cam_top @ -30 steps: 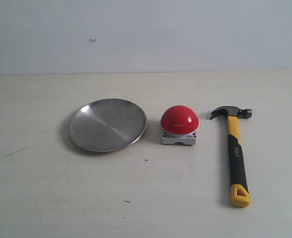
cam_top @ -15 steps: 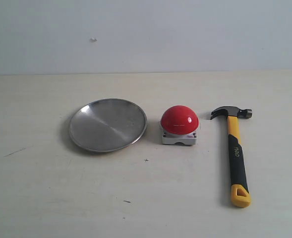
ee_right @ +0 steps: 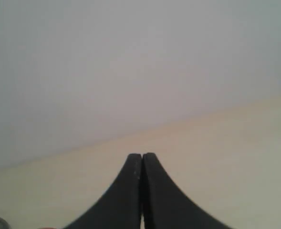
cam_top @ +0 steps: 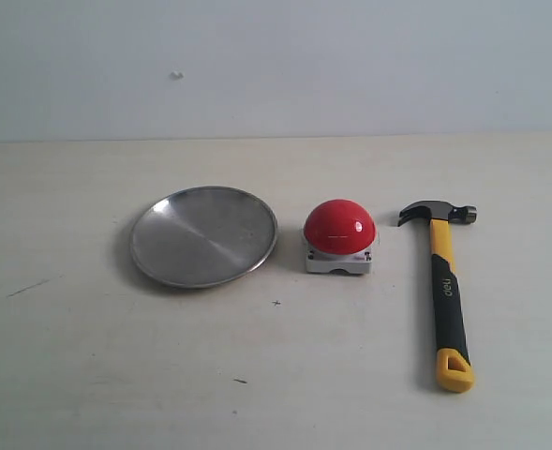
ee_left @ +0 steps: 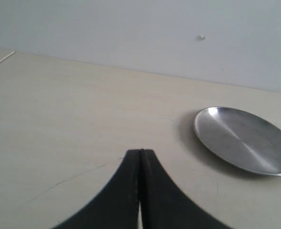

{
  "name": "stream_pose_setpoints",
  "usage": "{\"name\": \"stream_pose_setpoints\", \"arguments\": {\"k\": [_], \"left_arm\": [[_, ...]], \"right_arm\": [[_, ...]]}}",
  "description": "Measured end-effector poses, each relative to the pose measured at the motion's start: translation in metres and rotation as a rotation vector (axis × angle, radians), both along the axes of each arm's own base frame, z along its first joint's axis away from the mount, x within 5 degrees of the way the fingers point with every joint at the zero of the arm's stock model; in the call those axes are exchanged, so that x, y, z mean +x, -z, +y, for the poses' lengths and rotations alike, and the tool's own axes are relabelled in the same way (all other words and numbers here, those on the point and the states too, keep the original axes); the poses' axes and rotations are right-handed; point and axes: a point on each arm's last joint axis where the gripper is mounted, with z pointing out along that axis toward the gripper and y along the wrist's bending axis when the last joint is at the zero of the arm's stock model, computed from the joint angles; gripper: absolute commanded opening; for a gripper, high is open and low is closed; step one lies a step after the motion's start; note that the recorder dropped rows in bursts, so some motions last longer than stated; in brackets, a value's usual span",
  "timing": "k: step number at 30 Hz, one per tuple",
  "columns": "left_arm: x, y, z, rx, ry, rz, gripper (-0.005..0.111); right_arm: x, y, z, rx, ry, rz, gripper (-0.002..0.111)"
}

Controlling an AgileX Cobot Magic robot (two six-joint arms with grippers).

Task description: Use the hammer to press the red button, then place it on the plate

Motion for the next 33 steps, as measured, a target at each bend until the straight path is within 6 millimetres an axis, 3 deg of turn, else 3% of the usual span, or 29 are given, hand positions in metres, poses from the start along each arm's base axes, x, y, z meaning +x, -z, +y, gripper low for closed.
{"name": "stream_pose_setpoints", "arguments": {"k": [5, 11, 16, 22, 28, 33], "left_arm": [[0.000, 0.000, 0.000, 0.000, 0.000, 0.000, 0.000], [0.000, 0.000, 0.000, 0.000, 0.000, 0.000, 0.000], [0.000, 0.000, 0.000, 0.000, 0.000, 0.000, 0.000], [0.000, 0.000, 0.000, 0.000, 0.000, 0.000, 0.000], [0.000, 0.000, 0.000, 0.000, 0.000, 0.000, 0.000], [0.000, 0.000, 0.000, 0.000, 0.000, 0.000, 0.000]], "right_arm": [[0.032, 0.014, -0.017, -0.064, 0.080, 0.315, 0.000], [0.054, 0.034, -0.034, -0.178, 0.115, 0.719, 0.000], [0.071, 0.051, -0.044, -0.219, 0.115, 1.018, 0.012], [0.105, 0.066, -0.043, -0.184, -0.008, 1.130, 0.015], [0.148, 0.087, -0.038, -0.059, -0.117, 1.180, 0.030], [0.160, 0.107, -0.037, -0.020, -0.131, 1.204, 0.030]]}}
